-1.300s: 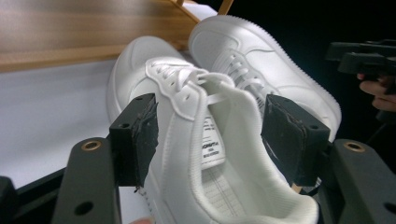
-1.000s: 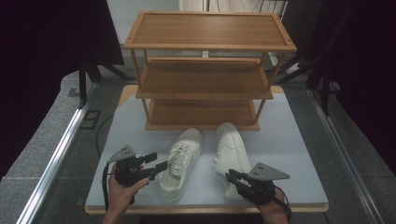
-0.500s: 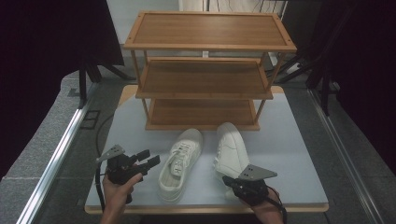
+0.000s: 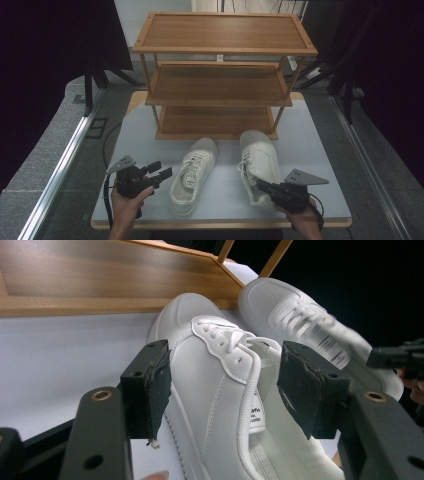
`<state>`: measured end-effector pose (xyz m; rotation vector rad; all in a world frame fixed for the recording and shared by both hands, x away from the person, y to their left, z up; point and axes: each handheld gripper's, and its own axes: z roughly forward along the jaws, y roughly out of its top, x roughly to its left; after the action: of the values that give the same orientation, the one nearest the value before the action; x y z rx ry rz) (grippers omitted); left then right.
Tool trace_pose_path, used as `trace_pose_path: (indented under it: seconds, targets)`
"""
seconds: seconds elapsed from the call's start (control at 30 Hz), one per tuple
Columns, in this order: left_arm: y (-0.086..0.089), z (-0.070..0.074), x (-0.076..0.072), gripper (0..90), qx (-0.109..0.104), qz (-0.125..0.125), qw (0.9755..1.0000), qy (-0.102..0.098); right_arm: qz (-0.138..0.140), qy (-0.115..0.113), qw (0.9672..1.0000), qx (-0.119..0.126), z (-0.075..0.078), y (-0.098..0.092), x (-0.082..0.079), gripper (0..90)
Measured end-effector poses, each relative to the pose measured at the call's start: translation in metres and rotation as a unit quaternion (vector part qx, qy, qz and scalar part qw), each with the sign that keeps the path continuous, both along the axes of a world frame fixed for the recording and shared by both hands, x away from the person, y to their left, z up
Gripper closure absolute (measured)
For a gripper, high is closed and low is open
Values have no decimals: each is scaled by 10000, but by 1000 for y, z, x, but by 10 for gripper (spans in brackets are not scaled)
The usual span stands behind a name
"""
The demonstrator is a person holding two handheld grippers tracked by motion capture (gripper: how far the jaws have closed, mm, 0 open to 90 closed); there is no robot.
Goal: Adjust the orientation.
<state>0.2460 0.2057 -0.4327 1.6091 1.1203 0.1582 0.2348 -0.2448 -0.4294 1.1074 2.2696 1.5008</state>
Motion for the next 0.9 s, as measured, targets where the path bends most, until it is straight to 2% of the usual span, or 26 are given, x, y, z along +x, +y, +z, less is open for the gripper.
trace_pose_path:
  seconds: [0.07,0.13,0.2,0.23,0.3,0.33,0.37,0.47,0.53,0.6,0.63,0.7,0.77,0.83,0.87,0.9]
  targets:
    - [0,0,0,381,-9,-7,10000,8,-218,74,9994,251,-3,-15,4,896]
    - [0,-1,0,380,-20,-18,10000,20,-555,118,9980,263,-8,-27,9,897]
    - [-1,-2,1,381,-5,-9,10000,57,-881,211,9950,432,-14,-45,12,896]
    - [-2,-2,2,381,-5,-18,10000,61,-958,318,9934,543,-18,-54,14,891]
    - [-3,-4,2,381,8,-30,9999,97,-1076,388,9911,686,-22,-63,16,883]
    - [-4,-4,3,381,24,-41,9999,111,-1107,382,9910,652,-22,-63,16,877]
    - [-4,-4,3,381,38,-55,9999,120,-1124,328,9917,535,-18,-62,14,875]
    - [-5,-4,3,380,33,-63,9999,125,-1045,0,9937,408,-1,-51,6,873]
    - [-5,-5,3,380,41,-72,9999,148,-720,-302,9965,298,14,-31,-4,872]
    - [-6,-6,3,380,61,-90,9998,165,-512,-418,9978,66,18,-16,-9,866]
    - [-6,-5,3,380,68,-106,9998,169,-315,-447,9983,-209,18,-1,-12,864]
    - [-7,-5,2,378,68,-123,9997,175,-198,-409,9974,-559,14,12,-13,863]
    - [-7,-5,3,377,73,-145,9997,187,-221,-349,9942,-991,6,19,-11,863]
    - [-6,-5,3,376,80,-161,9996,199,-318,-294,9916,-1219,2,17,-8,883]
    - [-6,-6,4,375,87,-155,9996,212,-356,-251,9913,-1240,1,14,-7,891]
    - [-6,-6,4,376,88,-146,9996,222,-316,-154,9935,-1085,1,8,-6,891]
